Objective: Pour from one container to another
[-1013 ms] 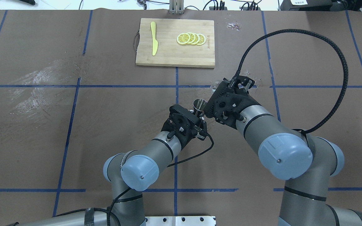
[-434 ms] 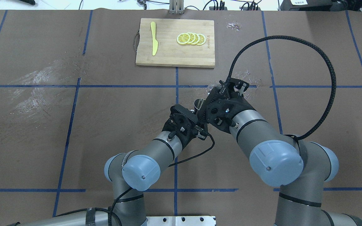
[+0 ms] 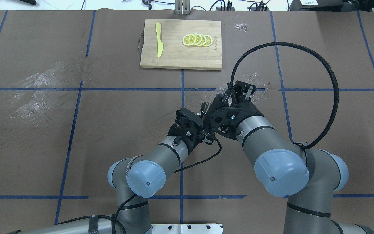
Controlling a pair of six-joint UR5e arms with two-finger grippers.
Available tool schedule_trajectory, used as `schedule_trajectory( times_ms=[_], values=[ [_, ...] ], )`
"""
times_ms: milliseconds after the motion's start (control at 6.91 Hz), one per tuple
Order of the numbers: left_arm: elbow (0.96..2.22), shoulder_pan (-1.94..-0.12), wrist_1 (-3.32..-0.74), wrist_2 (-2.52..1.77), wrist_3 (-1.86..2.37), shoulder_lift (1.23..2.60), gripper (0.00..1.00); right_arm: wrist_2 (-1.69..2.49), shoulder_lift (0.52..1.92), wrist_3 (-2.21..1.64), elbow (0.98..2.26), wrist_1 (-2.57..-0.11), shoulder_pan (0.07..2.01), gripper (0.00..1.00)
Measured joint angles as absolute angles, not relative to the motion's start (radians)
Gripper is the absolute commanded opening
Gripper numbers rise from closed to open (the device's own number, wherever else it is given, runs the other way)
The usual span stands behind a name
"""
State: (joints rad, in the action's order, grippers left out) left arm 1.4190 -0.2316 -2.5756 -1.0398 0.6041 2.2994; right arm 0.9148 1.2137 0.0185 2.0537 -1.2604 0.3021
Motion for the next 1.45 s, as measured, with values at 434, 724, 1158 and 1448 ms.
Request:
schedule_trajectory(
  times_ms=[434,724,1158,1448],
  values=[
    [1.42,-0.232,-2.575,-1.038,0.604,2.299,0.0,0.873,1.191,0.067,2.053,-1.279,0.282,0.0],
    [1.42,-0.232,-2.575,-1.037,0.604,2.299,0.0,0.821,1.14,0.103,2.052,-1.349,0.261,0.0],
    [1.42,-0.232,-2.576,-1.037,0.604,2.299,0.0,0.802,1.129,0.123,2.045,-1.372,0.253,0.0],
    [1.42,-0.232,-2.576,-1.037,0.604,2.299,0.0,0.776,1.133,0.135,2.037,-1.373,0.255,0.0]
  ],
)
